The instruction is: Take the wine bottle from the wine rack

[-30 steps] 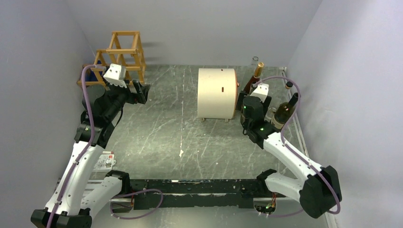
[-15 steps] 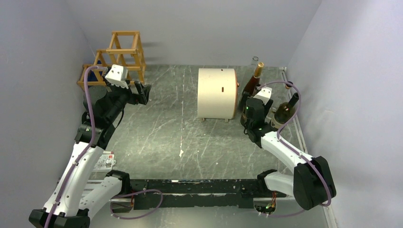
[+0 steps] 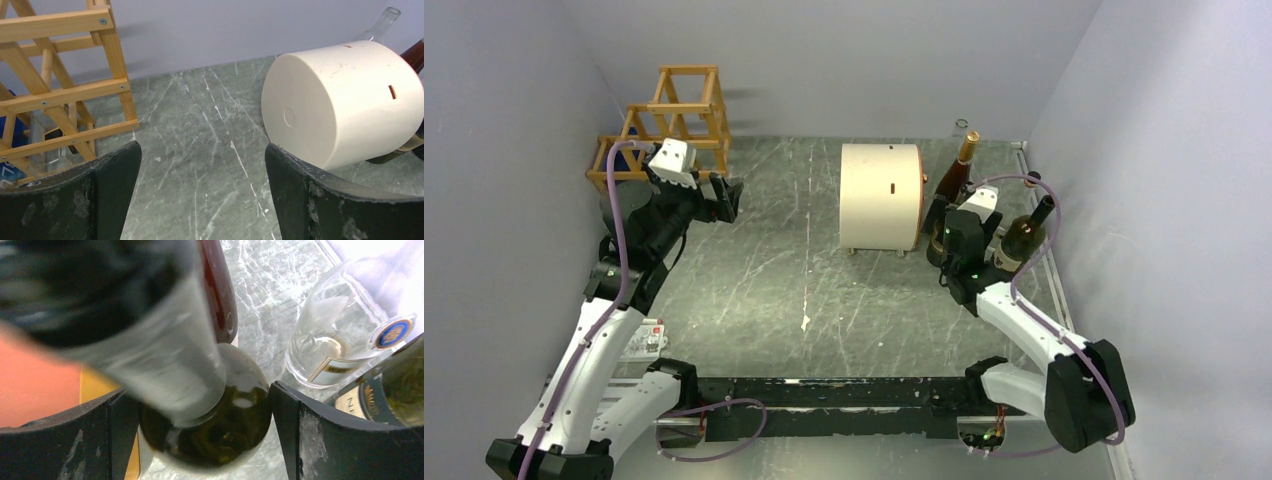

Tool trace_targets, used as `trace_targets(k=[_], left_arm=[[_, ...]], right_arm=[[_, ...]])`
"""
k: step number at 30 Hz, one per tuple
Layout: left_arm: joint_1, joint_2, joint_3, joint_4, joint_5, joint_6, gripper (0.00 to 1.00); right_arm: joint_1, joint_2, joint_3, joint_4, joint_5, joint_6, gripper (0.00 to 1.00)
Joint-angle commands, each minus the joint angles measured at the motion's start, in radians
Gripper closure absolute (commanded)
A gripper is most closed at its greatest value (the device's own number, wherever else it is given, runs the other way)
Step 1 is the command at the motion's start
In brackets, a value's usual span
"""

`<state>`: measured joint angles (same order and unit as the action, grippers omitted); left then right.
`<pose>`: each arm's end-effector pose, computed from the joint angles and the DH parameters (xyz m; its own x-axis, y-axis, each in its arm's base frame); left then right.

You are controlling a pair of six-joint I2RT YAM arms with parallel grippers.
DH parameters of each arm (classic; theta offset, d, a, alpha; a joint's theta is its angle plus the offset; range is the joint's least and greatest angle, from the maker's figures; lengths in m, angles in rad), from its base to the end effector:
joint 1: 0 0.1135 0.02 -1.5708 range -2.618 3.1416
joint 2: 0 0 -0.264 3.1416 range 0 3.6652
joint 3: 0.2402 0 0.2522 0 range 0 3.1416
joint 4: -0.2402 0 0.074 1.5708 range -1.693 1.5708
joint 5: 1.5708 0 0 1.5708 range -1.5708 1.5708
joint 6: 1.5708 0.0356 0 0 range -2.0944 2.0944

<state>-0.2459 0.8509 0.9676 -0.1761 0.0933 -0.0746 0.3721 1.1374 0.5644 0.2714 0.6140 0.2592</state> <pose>0.1849 -0.0498 0.3936 -0.0822 -0.0559 -0.9950 0.3274 0.9415 -0.0799 0.2366 0.0703 0.2401 -0.2123 0.1420 -0.9668 0.2791 0.9570 0.0793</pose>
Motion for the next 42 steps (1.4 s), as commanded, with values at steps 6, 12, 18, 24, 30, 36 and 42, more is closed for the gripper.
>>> trace_targets(k=[6,12,18,24,30,36,42], left_arm=[[0.003,0.038,-0.032,0.037,-0.006,0.000,0.05],[0.003,0.076,-0.069,0.079,-0.044,0.011,0.02],[0.021,0.147,-0.001,0.046,-0.115,-0.077,0.01],[0.187,0.308,0.157,0.019,0.120,-0.176,0.20],[0.229,0.488,0.279,0.070,0.119,-0.131,0.33],[0.225,0.563,0.246,0.292,0.067,-0.005,0.36],[0.193,0.652,0.237,0.431,0.003,0.065,0.34]], right_arm=[[-0.004,-0.170,0.034,-0.185,-0.047,0.044,0.00],[-0.002,-0.254,0.096,-0.341,-0.142,0.050,0.00],[-0.002,-0.323,0.161,-0.415,-0.409,0.018,0.00],[-0.002,-0.385,0.179,-0.446,-0.596,-0.019,0.00],[-0.002,-0.461,0.189,-0.474,-0.626,-0.048,0.00],[-0.002,-0.536,0.190,-0.504,-0.635,-0.052,0.00],[-0.003,-0.586,0.184,-0.533,-0.612,-0.051,0.00]])
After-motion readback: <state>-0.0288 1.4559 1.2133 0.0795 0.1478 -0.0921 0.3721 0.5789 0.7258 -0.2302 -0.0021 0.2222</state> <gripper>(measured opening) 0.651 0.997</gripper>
